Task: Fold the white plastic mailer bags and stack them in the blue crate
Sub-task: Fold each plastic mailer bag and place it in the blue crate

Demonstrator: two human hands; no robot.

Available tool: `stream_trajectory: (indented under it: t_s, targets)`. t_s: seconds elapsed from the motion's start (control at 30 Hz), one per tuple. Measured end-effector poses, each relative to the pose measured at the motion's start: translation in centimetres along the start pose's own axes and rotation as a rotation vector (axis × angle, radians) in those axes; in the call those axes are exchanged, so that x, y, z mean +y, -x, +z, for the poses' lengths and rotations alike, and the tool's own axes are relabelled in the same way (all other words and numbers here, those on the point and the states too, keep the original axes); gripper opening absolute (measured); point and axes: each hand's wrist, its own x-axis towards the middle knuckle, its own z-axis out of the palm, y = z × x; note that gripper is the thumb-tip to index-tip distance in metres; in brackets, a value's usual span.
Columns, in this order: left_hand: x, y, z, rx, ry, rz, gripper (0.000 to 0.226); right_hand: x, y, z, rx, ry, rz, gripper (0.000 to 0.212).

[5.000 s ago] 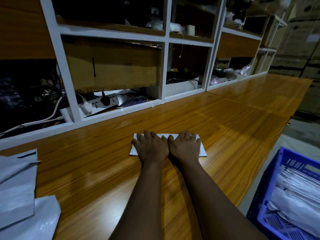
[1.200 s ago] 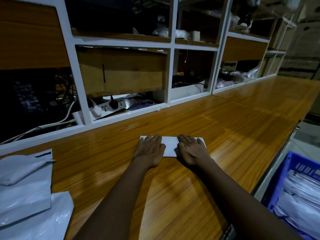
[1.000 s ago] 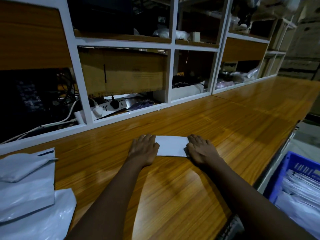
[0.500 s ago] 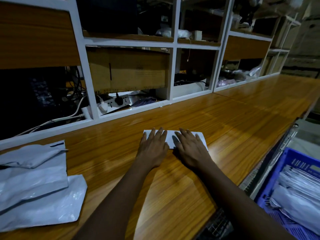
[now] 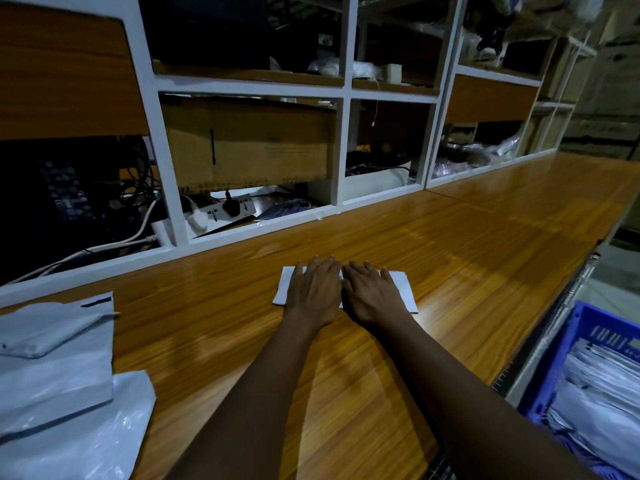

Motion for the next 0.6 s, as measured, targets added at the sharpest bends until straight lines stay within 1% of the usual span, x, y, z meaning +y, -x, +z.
stream_trajectory:
  t_s: [0.1, 0.23, 0.33, 0.4, 0.47, 0.5, 0.57, 0.6]
  targets:
    - [-0.3, -0.5, 0.5, -0.066, 0.029, 0.018, 0.056, 0.1, -0.2, 0.3, -0.049, 0.029, 0.033, 0.075]
    - [-0.7, -0.8, 0.8, -0.107, 0.029, -0.018, 0.052, 0.5, -0.1, 0.5, -0.09, 0.121, 0.015, 0.078]
    - [-1.2, -1.0, 1.1, -0.171, 0.05, -0.053, 0.054, 1.1, 0.2, 0.3, -0.153, 0.151, 0.023, 0.059]
    - [-1.6, -1.1, 1.3, -0.199, 0.003, -0.03, 0.055, 1.7, 0.4, -0.3, -0.204, 0.158, 0.045, 0.061]
    - [-2.0, -1.1, 1.4, -0.224, -0.087, 0.012, 0.056, 2.6, 0.7, -0.6, -0.169, 0.189, 0.024, 0.065]
    - [-2.2, -1.2, 1.5, -0.227, -0.099, 0.012, 0.056, 3.2, 0.8, -0.8, -0.178, 0.187, 0.036, 0.061]
    - [-2.7, -1.3, 1.6, -0.221, -0.055, -0.017, 0.053, 4.4, 0.8, -0.9, -0.216, 0.169, 0.074, 0.052]
    - [-2.9, -1.3, 1.6, -0.218, -0.014, -0.033, 0.052, 4.9, 0.8, -0.9, -0.248, 0.157, 0.094, 0.052]
